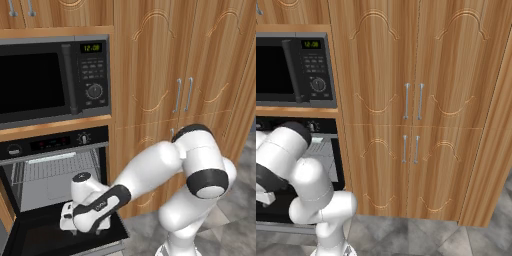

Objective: Take the baked cake out of the oven and place it on the plate for cooling. Then close the oven door.

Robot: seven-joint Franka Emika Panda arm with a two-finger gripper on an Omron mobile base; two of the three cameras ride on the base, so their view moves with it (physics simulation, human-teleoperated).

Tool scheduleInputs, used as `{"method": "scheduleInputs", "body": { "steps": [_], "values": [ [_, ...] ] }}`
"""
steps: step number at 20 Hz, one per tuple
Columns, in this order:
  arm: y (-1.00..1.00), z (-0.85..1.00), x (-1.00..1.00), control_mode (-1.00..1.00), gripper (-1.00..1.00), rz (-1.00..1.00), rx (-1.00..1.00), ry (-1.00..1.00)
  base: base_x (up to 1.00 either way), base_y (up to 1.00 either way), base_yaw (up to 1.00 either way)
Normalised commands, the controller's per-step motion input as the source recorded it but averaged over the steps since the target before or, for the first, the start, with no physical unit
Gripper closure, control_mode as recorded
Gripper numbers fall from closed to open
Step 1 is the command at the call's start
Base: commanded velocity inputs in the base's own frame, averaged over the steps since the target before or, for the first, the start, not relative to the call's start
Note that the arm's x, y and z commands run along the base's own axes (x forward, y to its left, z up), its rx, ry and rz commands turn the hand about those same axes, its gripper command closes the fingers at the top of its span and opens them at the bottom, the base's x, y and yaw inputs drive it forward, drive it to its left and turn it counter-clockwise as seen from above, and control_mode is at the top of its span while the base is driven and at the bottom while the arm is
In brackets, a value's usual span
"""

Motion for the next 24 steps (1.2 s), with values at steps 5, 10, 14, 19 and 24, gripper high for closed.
{"method": "scheduleInputs", "body": {
  "steps": [5, 10, 14, 19, 24],
  "values": [
    [-0.17, 0.01, -0.33, -1.00, -1.00, 0.01, 0.00, 0.07, 0.00, 0.00, 0.00],
    [-0.22, -0.09, -0.42, -1.00, -1.00, 0.08, 0.00, -0.01, 0.00, 0.00, 0.00],
    [-0.21, -0.08, -0.45, -1.00, -1.00, 0.03, 0.00, 0.02, 0.00, 0.00, 0.00],
    [-0.07, -0.22, -0.41, -1.00, -1.00, 0.00, -0.02, 0.03, 0.00, 0.00, 0.00],
    [-0.06, -0.47, -0.23, -1.00, -1.00, 0.00, -0.12, -0.02, 0.00, 0.00, 0.00]
  ]
}}
